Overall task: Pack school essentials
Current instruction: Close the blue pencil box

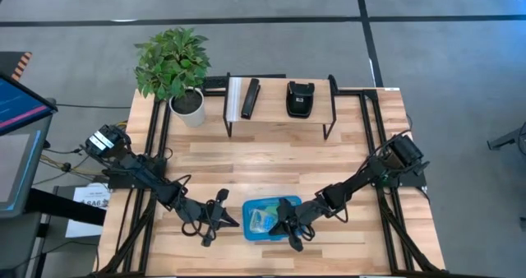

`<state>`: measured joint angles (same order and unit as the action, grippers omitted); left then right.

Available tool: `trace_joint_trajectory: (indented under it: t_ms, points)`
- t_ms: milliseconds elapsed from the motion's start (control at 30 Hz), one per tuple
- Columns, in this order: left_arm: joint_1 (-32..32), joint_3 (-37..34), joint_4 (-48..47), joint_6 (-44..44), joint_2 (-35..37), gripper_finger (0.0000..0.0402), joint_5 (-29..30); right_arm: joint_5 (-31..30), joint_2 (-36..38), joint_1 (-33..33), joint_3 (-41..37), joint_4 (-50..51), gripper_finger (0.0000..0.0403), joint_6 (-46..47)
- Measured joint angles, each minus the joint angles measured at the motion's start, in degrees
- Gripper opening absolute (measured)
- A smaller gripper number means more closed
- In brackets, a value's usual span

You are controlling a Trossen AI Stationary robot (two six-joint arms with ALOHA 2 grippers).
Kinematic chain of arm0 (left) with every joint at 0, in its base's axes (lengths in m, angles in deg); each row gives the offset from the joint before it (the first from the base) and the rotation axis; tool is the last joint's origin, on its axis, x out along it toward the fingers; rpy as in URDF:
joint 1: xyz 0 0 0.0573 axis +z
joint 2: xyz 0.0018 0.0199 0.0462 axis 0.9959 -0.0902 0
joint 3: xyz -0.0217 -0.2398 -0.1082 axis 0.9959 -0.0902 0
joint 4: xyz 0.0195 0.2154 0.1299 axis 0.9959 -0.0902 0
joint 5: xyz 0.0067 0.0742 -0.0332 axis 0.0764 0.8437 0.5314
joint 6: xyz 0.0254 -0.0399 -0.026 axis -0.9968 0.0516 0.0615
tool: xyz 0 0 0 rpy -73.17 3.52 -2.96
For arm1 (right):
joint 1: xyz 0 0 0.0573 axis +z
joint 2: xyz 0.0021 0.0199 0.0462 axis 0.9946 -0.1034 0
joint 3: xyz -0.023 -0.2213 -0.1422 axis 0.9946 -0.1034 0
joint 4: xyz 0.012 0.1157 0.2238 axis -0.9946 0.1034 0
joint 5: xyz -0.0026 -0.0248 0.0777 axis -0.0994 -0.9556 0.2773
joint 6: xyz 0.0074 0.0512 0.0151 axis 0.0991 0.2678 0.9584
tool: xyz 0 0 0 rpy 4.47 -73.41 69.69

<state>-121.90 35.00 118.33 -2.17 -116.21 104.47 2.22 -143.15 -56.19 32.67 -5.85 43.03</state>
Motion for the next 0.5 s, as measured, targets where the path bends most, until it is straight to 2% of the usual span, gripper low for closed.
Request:
trace_joint_trajectory:
  t_ms: [167,500]
  points:
    - [0.3,0.0,0.4,0.0,0.0,0.0000,0.0,0.2,0.1,-0.5,0.1,1.4,0.0004,0.6]
    - [0.5,0.0,1.4,0.0,0.0,0.0000,-0.2,1.1,0.2,-1.3,7.1,19.6,0.0004,-0.4]
